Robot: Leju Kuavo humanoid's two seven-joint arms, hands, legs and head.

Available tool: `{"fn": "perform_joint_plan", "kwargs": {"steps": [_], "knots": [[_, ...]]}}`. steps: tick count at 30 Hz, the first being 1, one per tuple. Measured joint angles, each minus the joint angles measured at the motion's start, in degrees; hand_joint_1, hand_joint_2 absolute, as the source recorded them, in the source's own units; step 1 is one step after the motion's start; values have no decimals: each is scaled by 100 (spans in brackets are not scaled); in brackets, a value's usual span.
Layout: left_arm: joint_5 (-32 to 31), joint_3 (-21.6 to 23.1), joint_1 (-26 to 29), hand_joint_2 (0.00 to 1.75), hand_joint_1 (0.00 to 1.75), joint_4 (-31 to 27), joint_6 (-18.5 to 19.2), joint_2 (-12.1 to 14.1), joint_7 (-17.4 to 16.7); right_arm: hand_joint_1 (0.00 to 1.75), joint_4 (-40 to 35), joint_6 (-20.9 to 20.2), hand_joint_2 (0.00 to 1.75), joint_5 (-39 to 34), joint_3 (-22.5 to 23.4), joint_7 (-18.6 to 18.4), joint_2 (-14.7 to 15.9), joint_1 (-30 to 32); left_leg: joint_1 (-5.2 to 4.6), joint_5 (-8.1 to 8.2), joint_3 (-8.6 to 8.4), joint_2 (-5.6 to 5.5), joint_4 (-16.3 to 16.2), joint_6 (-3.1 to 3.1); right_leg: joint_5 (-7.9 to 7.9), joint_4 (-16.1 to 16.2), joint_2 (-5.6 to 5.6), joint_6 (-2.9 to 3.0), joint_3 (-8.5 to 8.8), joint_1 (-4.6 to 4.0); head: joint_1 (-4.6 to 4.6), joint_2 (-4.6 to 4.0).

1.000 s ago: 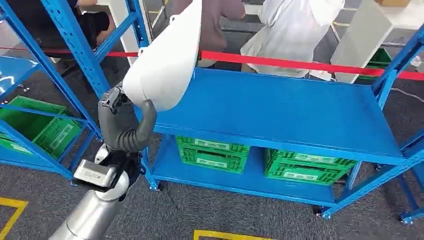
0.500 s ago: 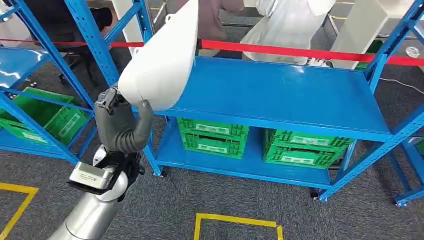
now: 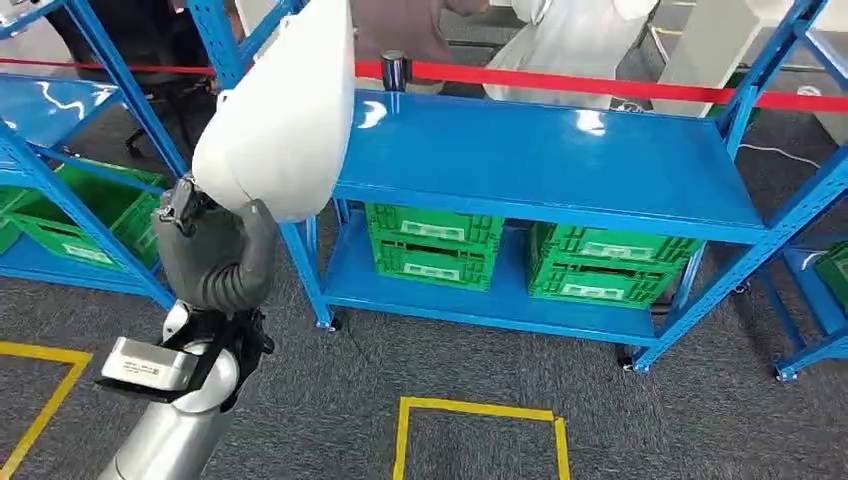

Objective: Take the parts from the cabinet and place them on the table.

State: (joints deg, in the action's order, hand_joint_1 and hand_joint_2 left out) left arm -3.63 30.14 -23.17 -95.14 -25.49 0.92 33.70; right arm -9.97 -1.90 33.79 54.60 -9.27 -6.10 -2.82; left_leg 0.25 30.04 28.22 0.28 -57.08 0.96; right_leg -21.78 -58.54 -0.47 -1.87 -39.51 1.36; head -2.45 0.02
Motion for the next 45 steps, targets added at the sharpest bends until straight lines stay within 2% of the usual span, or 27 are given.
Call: {"fn": "perform_joint_plan", "kwargs": {"steps": [2,4,6,8,9,10,13,14,15,16,18,19,21,23,24,25,26,29,30,32,34,35,37,39,40,41,45], "knots": [[0,0,6,175,175,-15,37,-20,18,0,0,-15,0,-2,2,-2,-7,-4,-4,-153,182,-7,-6,52,-781,-680,4,-27,-199,-1,20,0],[13,-2,18,175,175,-11,55,-20,50,0,0,-22,0,-18,15,11,-7,-13,-30,-308,362,-1,-26,65,-1209,-1541,14,-45,-368,-5,20,0],[22,-6,35,175,175,-7,59,-20,63,0,0,-5,0,-44,35,28,-7,-13,-42,-444,587,1,-78,47,-933,-1757,15,-27,-221,-16,22,0],[39,-28,34,175,175,-15,57,-20,96,0,0,7,0,-72,46,50,-7,-12,-44,-547,777,1,-146,19,-600,-1073,17,34,386,-37,20,0],[53,-48,30,175,175,-35,59,-22,98,0,0,9,0,-77,48,55,-4,-21,-40,-592,837,4,-192,0,-702,-482,27,91,839,-58,17,0],[55,-57,30,175,175,-64,57,-24,101,0,0,13,0,-79,48,57,-4,-31,-66,-626,884,3,-210,-37,-978,-2,30,142,1133,-94,20,0],[55,-61,22,175,175,-85,57,-26,114,0,0,15,0,-85,68,52,-9,-26,-32,-780,873,24,-148,-147,-902,35,41,195,1056,-140,24,0],[55,-68,27,175,175,-90,57,-24,105,0,0,22,0,-85,81,55,-13,-14,-59,-850,900,19,-118,-191,-800,90,36,247,988,-87,-9,0],[55,-83,34,175,175,-90,50,-22,107,0,2,20,0,-85,94,59,-37,-25,-32,-715,956,-11,-188,-214,-727,103,-15,282,914,-66,4,0],[55,-96,31,175,175,-96,50,-22,109,0,2,20,0,-85,103,72,-37,-25,-35,-367,1037,-17,-394,-236,-649,103,-11,332,824,-62,-39,0],[55,-101,42,175,175,-98,46,-11,118,0,0,15,0,-85,111,87,-37,-14,-7,337,1226,-15,-1177,-295,-500,99,-16,341,637,-66,-61,0],[55,-105,59,175,175,-101,39,-7,120,0,0,2,0,-83,118,87,-37,-11,-5,516,1284,-15,-1565,-313,-427,94,-20,339,573,-67,-61,0],[55,-111,97,175,175,-101,26,4,138,0,2,-11,0,-74,131,87,-37,-11,-4,344,1167,-16,-1866,-324,-271,82,-25,322,369,-67,-79,0],[52,-126,112,175,175,-127,-11,9,151,0,2,-15,0,-72,135,87,-46,-9,-6,-65,605,-16,-1230,-293,-140,72,-27,295,194,-68,-87,0],[52,-140,112,175,175,-155,-18,9,155,0,2,-13,0,-72,138,87,-48,-11,-9,-99,210,-17,-705,-265,-80,65,-23,281,139,-68,-92,0],[50,-146,110,175,175,-195,-24,9,155,0,2,0,0,-72,138,85,-52,-12,-33,172,-139,-18,-134,-230,-25,56,-20,248,104,-85,-94,0],[41,-149,116,175,175,-230,-28,7,166,0,2,9,0,-72,140,83,-55,-8,-59,224,-282,-25,90,-184,36,59,-17,211,96,-82,-90,0],[33,-168,126,175,175,-262,-35,7,168,0,2,22,0,-72,144,81,-57,3,-87,89,-130,-24,71,-53,231,160,-16,87,97,-72,-129,0],[33,-170,116,175,175,-262,-35,4,171,0,0,24,0,-72,151,81,-50,13,-28,-8,-69,0,103,6,197,132,-5,67,53,-40,-146,0],[31,-173,124,175,175,-280,-35,-17,170,0,2,22,0,-72,151,72,-52,17,-25,-157,96,7,102,67,-531,-356,21,12,-124,-47,-105,0],[26,-177,137,175,175,-286,-37,-22,157,0,2,17,0,-72,151,76,-52,19,-28,-321,283,8,84,73,-1152,-1303,23,-41,-340,-34,-94,0],[17,-179,150,175,175,-291,-48,-22,153,0,2,17,0,-72,151,81,-50,14,-27,-395,396,14,67,60,-1196,-1659,24,-55,-375,-34,-94,0],[7,-184,185,175,175,-291,-55,-22,147,0,0,17,0,-68,151,81,-46,13,-15,-516,605,25,13,23,-849,-1659,24,-68,-135,-22,-96,0],[-11,-188,199,175,175,-306,-55,-24,131,0,0,7,0,-61,151,83,-33,12,11,-604,802,26,-82,-37,-585,-809,23,-79,564,-1,-92,0],[-18,-190,199,175,175,-326,-57,-28,129,0,0,2,0,-55,151,83,-33,-2,14,-638,867,25,-136,-74,-818,-285,33,-97,914,16,-92,0],[-22,-199,198,175,175,-358,-59,-30,127,0,0,-2,0,-52,151,85,-33,-13,-5,-668,927,24,-186,-112,-994,91,75,-32,1125,-46,-87,0],[-35,-212,219,175,175,-372,-68,-39,114,0,2,-13,0,-41,151,79,-35,-2,13,-860,949,20,-122,-265,-842,51,58,232,949,-43,-81,0]]}}
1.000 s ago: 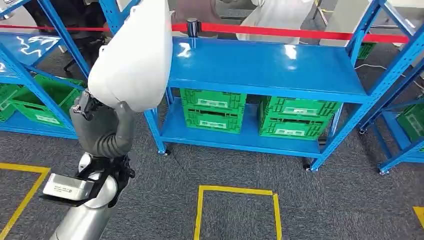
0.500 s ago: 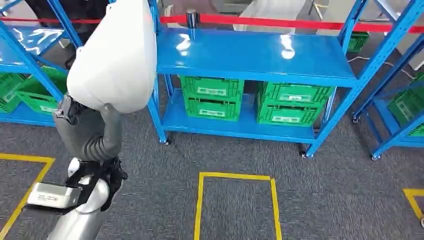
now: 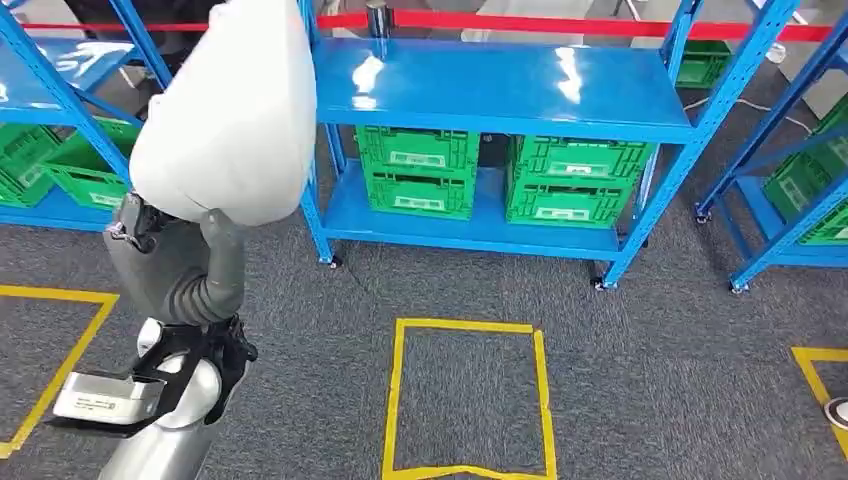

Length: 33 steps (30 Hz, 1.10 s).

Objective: Take the parts from the cabinet and place them on the table.

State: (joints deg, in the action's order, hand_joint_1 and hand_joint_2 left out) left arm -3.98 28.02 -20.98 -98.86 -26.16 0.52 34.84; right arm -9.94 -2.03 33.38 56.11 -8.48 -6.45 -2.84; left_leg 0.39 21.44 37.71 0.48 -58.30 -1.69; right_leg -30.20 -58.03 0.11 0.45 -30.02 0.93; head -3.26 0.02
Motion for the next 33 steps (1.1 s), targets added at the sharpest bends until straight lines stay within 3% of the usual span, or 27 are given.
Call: {"fn": "perform_joint_plan", "kwargs": {"steps": [1,2,4,5,6,7,9,10,11,12,14,15,16,17,19,20,21,22,23,24,25,26,27,28,31,32,33], "knots": [[2,-22,12,175,175,-4,-4,0,5,0,0,-2,0,15,0,-7,0,-9,13,231,72,-13,-104,-28,62,-1,-24,56,-60,3,-7,0],[0,-37,10,175,175,-4,-7,0,-2,0,-2,0,0,26,0,-11,4,-10,16,601,163,-20,-396,-49,130,-2,-29,91,-140,2,-24,0],[2,-61,28,175,175,-7,-9,0,2,0,-2,2,0,28,0,-15,13,-8,15,1229,359,-19,-1242,-83,259,-6,-34,102,-303,-16,-28,0],[0,-79,52,175,175,-7,-9,0,0,0,-2,2,0,35,0,-15,13,-8,14,1377,410,-20,-1644,-80,330,-10,-38,109,-373,-33,-31,0],[0,-85,73,175,175,-7,-11,0,-2,0,-2,0,0,39,0,-18,13,-7,11,1323,373,-22,-1837,-66,397,-14,-45,114,-461,-51,-35,0],[-2,-87,90,175,175,-4,-11,0,0,0,-2,2,0,44,0,-20,13,-8,2,1142,232,-24,-1784,-36,464,-18,-47,117,-540,-68,-33,0],[-35,-94,96,175,175,-7,-9,-2,4,0,-2,20,0,68,0,-31,11,-7,-50,778,-398,-31,-999,86,585,-18,-43,118,-675,-117,-37,0],[-44,-101,95,175,175,-13,-2,-2,5,0,-2,20,0,70,0,-31,5,-10,-92,773,-776,-37,-480,175,634,-18,-42,117,-708,-121,-35,0],[-59,-111,102,175,175,-31,2,-4,5,0,-2,20,0,72,0,-28,-40,-4,-127,1029,-1124,-26,85,290,686,-24,-41,82,-736,-148,-20,0],[-77,-120,99,175,175,-37,2,-9,24,0,-4,18,0,76,0,-24,-11,-6,-137,1060,-1204,-23,241,226,734,-7,-51,52,-740,-99,-33,0],[-85,-129,116,175,175,-33,11,-9,22,0,-4,18,0,79,0,-22,-15,-9,-182,984,-1119,-36,235,259,850,32,-61,-20,-740,-50,-59,0],[-92,-131,131,175,175,-33,11,-11,24,0,-4,15,0,83,0,-24,-15,7,-164,886,-1094,-35,296,293,909,65,-51,-72,-750,-86,-55,0],[-98,-133,131,175,175,-28,15,-20,29,0,-4,13,0,90,0,-18,0,0,-122,799,-1056,14,332,303,775,-16,-24,-87,-790,-55,-77,0],[-103,-133,132,175,175,-28,18,-31,37,0,-4,7,0,94,0,-18,0,-3,-106,725,-960,4,339,349,430,-223,-12,-108,-872,-60,-50,0],[-103,-135,168,175,175,-28,18,-42,37,0,-4,-13,0,98,0,-22,-2,2,-88,577,-772,4,322,353,-267,-1002,-13,-168,-1073,-32,-11,0],[-103,-135,186,175,175,-26,18,-44,39,0,-4,-15,0,103,0,-20,0,0,-82,497,-677,13,304,344,-474,-1437,-14,-196,-1162,-21,-7,0],[-103,-135,199,175,175,-24,18,-44,37,0,-4,-17,0,103,0,-15,7,-2,-68,415,-542,18,269,322,-453,-1743,-15,-224,-1176,-10,-7,0],[-103,-135,206,175,175,-20,18,-44,37,0,-4,-17,0,105,-2,-17,13,-3,-49,354,-424,24,231,301,-268,-1798,-15,-243,-1094,5,0,0],[-105,-135,210,175,175,-15,18,-44,39,0,-4,-20,0,107,-2,-17,26,-1,-21,288,-277,26,172,270,22,-1611,-15,-268,-867,23,0,0],[-118,-135,210,175,175,-15,17,-44,39,0,-4,-24,0,120,-2,-15,33,-2,4,245,-162,27,110,238,181,-1287,-15,-293,-592,41,2,0],[-138,-138,210,175,175,-17,20,-46,39,0,-4,-37,0,122,0,-15,35,-10,21,208,-51,26,28,192,177,-780,-15,-324,-187,73,9,0],[-142,-140,212,175,175,-26,24,-55,39,0,-4,-44,0,127,-2,-13,33,-27,3,177,54,19,-60,145,-163,-192,-4,-358,193,65,42,0],[-149,-155,214,175,175,-33,35,-59,39,0,-4,-52,0,127,0,4,33,-26,4,145,82,20,-101,104,-298,3,27,-201,274,24,42,0],[-153,-157,217,175,175,-31,46,-61,44,0,-4,-52,0,129,0,11,33,-17,-2,85,75,25,-95,71,-269,-22,9,-168,204,19,39,0],[-153,-170,246,175,175,-17,52,-57,48,0,-2,-52,0,127,0,11,31,-6,43,-49,120,17,-29,-30,-99,-20,-33,17,75,24,46,0],[-153,-175,259,175,175,-11,59,-57,59,0,-2,-55,0,127,-2,11,31,-17,46,218,187,3,-138,-56,-43,-15,-38,56,-12,22,30,0],[-153,-179,260,175,175,-5,87,-57,48,0,-4,-50,0,127,0,13,35,-13,46,651,298,-6,-507,-82,39,-14,-42,96,-118,22,5,0]]}}
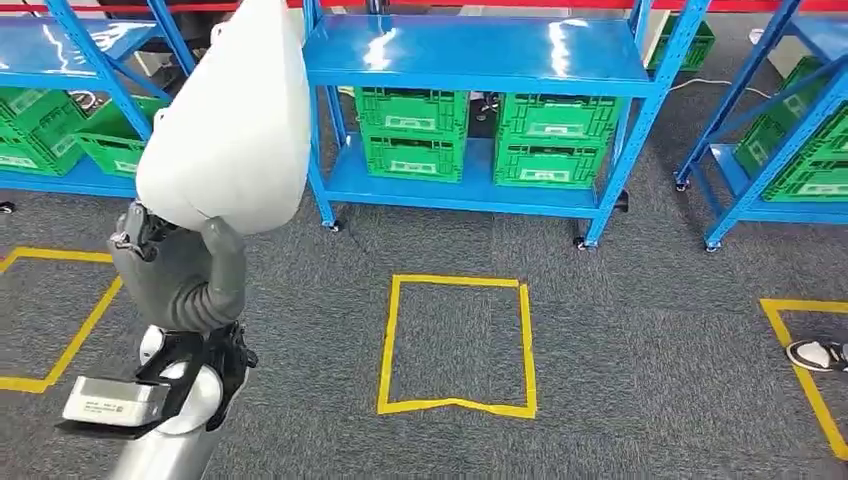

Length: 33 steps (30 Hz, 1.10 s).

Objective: Take the parts from the cabinet and place them on the table.

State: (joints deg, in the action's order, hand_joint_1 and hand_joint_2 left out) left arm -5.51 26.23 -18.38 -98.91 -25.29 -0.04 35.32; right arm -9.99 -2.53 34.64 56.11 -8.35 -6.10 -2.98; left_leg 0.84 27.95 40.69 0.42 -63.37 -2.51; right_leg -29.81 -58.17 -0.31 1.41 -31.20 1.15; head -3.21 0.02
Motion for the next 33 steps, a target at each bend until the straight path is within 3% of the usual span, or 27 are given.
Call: {"fn": "perform_joint_plan", "kwargs": {"steps": [1,2,3,4,5,6,7,8,9,10,12,13,14,15,17,18,19,21,23,24,25,28,29,30,31,33], "knots": [[-46,0,1,175,175,11,9,0,-7,0,0,-2,0,-2,0,7,0,2,2,338,111,-2,-430,-26,69,0,-2,15,-88,-8,0,0],[-85,0,1,175,175,24,9,0,-48,0,0,-2,0,-9,0,7,0,4,1,569,184,-3,-875,-35,141,-1,-6,18,-176,-19,-2,0],[-109,0,2,175,175,40,13,0,-70,0,0,-2,0,-11,0,4,0,4,0,617,217,-5,-1210,-37,207,-5,-10,17,-260,-31,0,0],[-116,0,2,175,175,55,13,0,-90,0,0,-4,0,-20,0,4,0,4,0,501,177,-6,-1370,-27,271,-7,-16,13,-341,-39,0,0],[-118,0,2,175,175,68,13,0,-112,0,0,-4,0,-26,0,7,0,4,-4,268,11,-11,-1294,0,339,-9,-18,6,-423,-50,-2,0],[-122,0,0,175,175,83,14,-2,-131,0,0,-4,0,-22,0,18,-2,6,-12,69,-268,-14,-983,42,398,-12,-18,-5,-488,-60,-2,0],[-133,0,-9,175,175,92,13,-7,-149,0,0,-4,0,2,0,46,-2,6,-31,-6,-632,-11,-509,96,451,-12,-20,-17,-515,-67,0,0],[-147,-2,-26,175,175,94,13,-18,-160,0,0,-13,0,20,0,81,-6,-3,-65,113,-1054,95,49,166,497,-21,-59,-23,-536,-67,-2,0],[-157,-4,-73,175,175,96,14,-41,-168,0,0,-22,0,61,-2,135,-13,16,-121,354,-1386,224,618,202,531,-35,-64,-59,-554,-97,-18,0],[-164,-4,-99,175,175,99,11,-59,-162,0,0,-26,0,72,-4,146,-13,30,-122,414,-1380,217,686,208,561,-34,-87,-96,-557,-93,-13,0],[-170,-26,-108,175,175,114,9,-70,-162,0,0,-35,0,105,-7,181,-11,32,-152,366,-1328,115,683,289,630,11,-200,-188,-534,-47,-15,0],[-175,-37,-110,175,175,120,9,-76,-162,0,0,-35,0,116,-11,190,-11,30,-132,285,-1318,72,728,348,640,10,-213,-234,-536,-56,-22,0],[-177,-39,-124,175,175,125,9,-83,-160,0,0,-35,0,120,-11,197,-11,28,-110,228,-1294,48,739,378,547,-81,-135,-270,-565,-30,-16,0],[-179,-42,-135,175,175,134,9,-109,-153,0,0,-35,0,120,-13,195,-11,29,-107,182,-1233,-3,732,420,267,-393,-49,-294,-697,-38,2,0],[-179,-42,-129,175,175,155,9,-127,-146,0,0,-42,0,122,-13,195,-11,32,-118,99,-1113,-91,712,427,-273,-1364,-5,-328,-1087,-34,22,0],[-179,-42,-126,175,175,171,9,-127,-146,0,0,-33,0,129,-13,195,-11,34,-121,66,-1070,-137,687,424,-431,-1759,0,-334,-1231,-36,22,0],[-179,-44,-120,175,175,184,9,-129,-146,0,0,-28,0,129,-15,195,-11,35,-120,41,-1010,-188,655,413,-439,-1866,3,-336,-1234,-35,22,0],[-181,-46,-120,175,175,201,9,-129,-146,0,0,-20,0,131,-15,197,-9,34,-114,14,-928,-283,594,389,-215,-1439,19,-323,-928,-33,24,0],[-186,-46,-123,175,175,206,9,-129,-142,0,0,-20,0,135,-15,197,-6,34,-109,8,-880,-356,538,377,59,-717,89,-298,-469,-28,28,0],[-188,-46,-125,175,175,206,9,-133,-129,0,0,-22,0,135,-15,197,-2,32,-93,8,-847,-399,487,360,114,-130,312,-255,-134,-19,30,0],[-188,-48,-128,175,175,208,9,-136,-125,0,0,-22,0,133,-15,197,0,33,-131,5,-802,-432,469,312,63,-120,368,-242,-120,-58,33,0],[-188,-52,-139,175,175,217,9,-151,-125,0,0,-24,0,125,-17,197,-4,30,-86,-51,-769,-554,505,206,113,-91,215,-126,-139,-96,35,0],[-188,-61,-140,175,175,215,9,-149,-127,0,2,-20,0,125,-17,197,-8,27,-113,-65,-724,-607,508,172,151,-37,143,-75,-126,-49,35,0],[-188,-74,-136,175,175,214,9,-149,-127,0,0,-22,0,125,-20,197,-30,24,-111,-12,-712,-501,426,160,179,-9,52,-33,-124,-29,37,0],[-188,-81,-164,175,175,214,9,-149,-125,0,0,-22,0,120,-20,199,-28,31,-122,167,-592,-317,204,133,186,-1,17,3,-135,-23,-18,0],[-188,-81,-165,175,175,221,9,-149,-122,0,0,-22,0,120,-20,199,-26,38,-85,633,-203,-129,-653,69,190,-2,-105,11,-161,-29,-29,0]]}}
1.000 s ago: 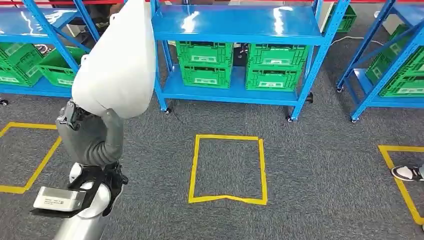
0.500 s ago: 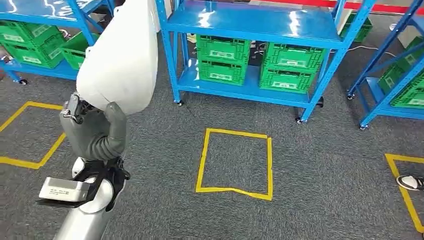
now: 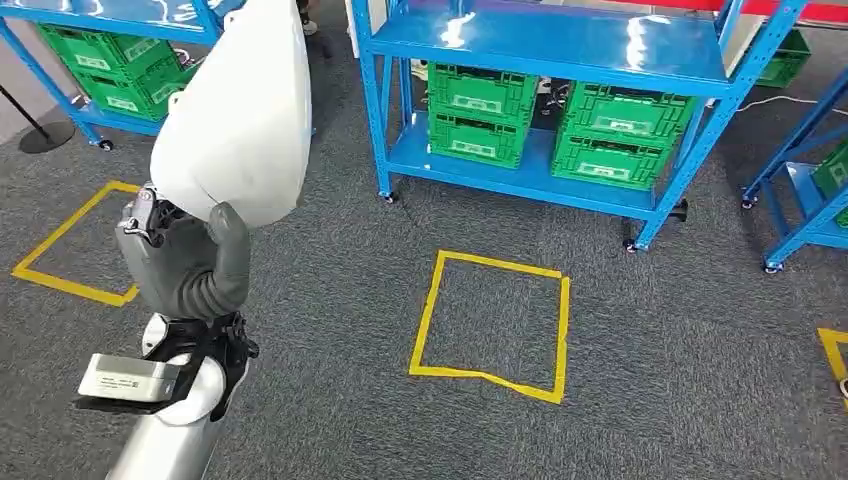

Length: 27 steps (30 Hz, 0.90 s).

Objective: Take the parts from the cabinet and place them on the table.

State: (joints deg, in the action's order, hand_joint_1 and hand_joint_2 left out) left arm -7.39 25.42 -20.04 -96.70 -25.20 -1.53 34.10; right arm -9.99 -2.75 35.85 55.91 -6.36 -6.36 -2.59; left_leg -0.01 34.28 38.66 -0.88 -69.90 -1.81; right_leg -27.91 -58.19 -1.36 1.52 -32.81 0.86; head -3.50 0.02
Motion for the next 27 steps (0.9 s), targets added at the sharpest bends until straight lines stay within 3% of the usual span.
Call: {"fn": "perform_joint_plan", "kwargs": {"steps": [1,2,3,5,6,7,8,11,12,13,14,16,17,18,19,21,22,23,26,27], "knots": [[0,0,12,175,175,13,0,0,-2,0,0,0,0,0,0,-2,0,7,17,185,210,26,-467,-22,4,-2,-75,0,-16,0,-2,0],[0,0,17,175,175,24,0,0,-4,0,0,0,0,0,0,-2,0,10,29,216,288,36,-657,-36,7,-3,-137,-4,-20,1,-2,0],[0,-2,19,175,175,37,0,4,-7,0,0,0,0,0,0,-2,0,9,45,98,217,57,-560,-45,8,-4,-220,-8,-20,2,-2,0],[0,-2,13,175,175,39,0,4,-2,0,0,-7,0,0,0,-2,-9,6,57,-358,-277,158,324,-35,4,-7,-358,-23,-4,5,-2,0],[-2,-2,6,175,175,39,0,4,0,0,0,-11,0,0,0,-2,-11,0,54,-561,-573,312,845,-23,-1,-11,-415,-43,12,7,-2,0],[-2,-2,-8,175,175,39,0,4,7,0,0,-11,0,0,0,0,-11,-1,18,-525,-706,584,1172,-2,-6,-16,-462,-87,22,-24,-2,0],[-4,0,-8,175,175,40,0,-2,15,0,0,-9,0,0,0,0,-11,-3,-6,-560,-706,497,1187,85,-20,-32,-498,-135,17,-43,10,0],[-13,-4,14,175,175,64,-2,15,70,0,0,-9,0,0,0,4,-11,-23,-30,-593,-629,280,1175,198,-3,-11,-690,-242,49,-32,17,0],[-15,-2,21,175,175,64,-2,15,83,0,0,-11,0,0,0,2,-11,-36,18,-634,-672,226,1205,249,-47,-47,-581,-294,36,2,24,0],[-15,-4,11,175,175,64,-11,20,98,0,0,-11,0,0,0,7,-9,-34,19,-644,-660,182,1205,266,-171,-195,-242,-316,-14,15,31,0],[-15,-4,8,175,175,66,-20,13,96,0,0,-5,0,0,0,5,-13,-31,21,-662,-649,135,1204,295,-407,-568,-16,-322,-185,16,67,0],[-24,0,24,175,175,83,-22,13,98,0,2,0,0,4,0,0,-13,-5,-2,-670,-620,8,1197,323,-821,-1522,101,-328,-650,8,87,0],[-35,0,32,175,175,88,-22,13,94,0,2,2,0,7,0,0,-13,10,-13,-674,-610,-62,1188,328,-861,-1786,104,-319,-792,1,87,0],[-48,0,33,175,175,88,-22,13,81,0,2,2,0,9,0,2,-13,18,-19,-674,-607,-143,1175,328,-747,-1760,106,-299,-800,-8,87,0],[-61,0,29,175,175,88,-20,13,66,0,0,4,0,15,0,2,-13,20,-21,-673,-607,-208,1166,327,-549,-1509,120,-273,-691,-13,90,0],[-77,0,18,175,175,88,-20,13,46,0,0,4,0,17,-2,7,-13,17,-23,-668,-610,-338,1140,317,-24,-510,256,-199,-224,-27,96,0],[-83,0,19,175,175,88,-22,13,39,0,0,4,0,20,0,5,-9,16,-6,-666,-600,-380,1132,309,0,-139,473,-148,-61,-27,99,0],[-87,0,16,175,175,88,-22,13,37,0,0,4,0,24,-2,4,-6,15,-45,-654,-567,-435,1107,262,-25,-69,491,-163,-34,-33,92,0],[-105,-4,30,175,175,85,-15,15,13,0,0,0,0,35,-2,7,-9,-4,-1,-705,-537,-564,1171,143,-5,-61,347,-116,-38,-67,105,0],[-114,-7,30,175,175,83,2,17,7,0,2,-18,0,55,-4,7,-39,-7,-34,-696,-515,-600,1154,112,38,13,256,-74,-11,17,114,0]]}}
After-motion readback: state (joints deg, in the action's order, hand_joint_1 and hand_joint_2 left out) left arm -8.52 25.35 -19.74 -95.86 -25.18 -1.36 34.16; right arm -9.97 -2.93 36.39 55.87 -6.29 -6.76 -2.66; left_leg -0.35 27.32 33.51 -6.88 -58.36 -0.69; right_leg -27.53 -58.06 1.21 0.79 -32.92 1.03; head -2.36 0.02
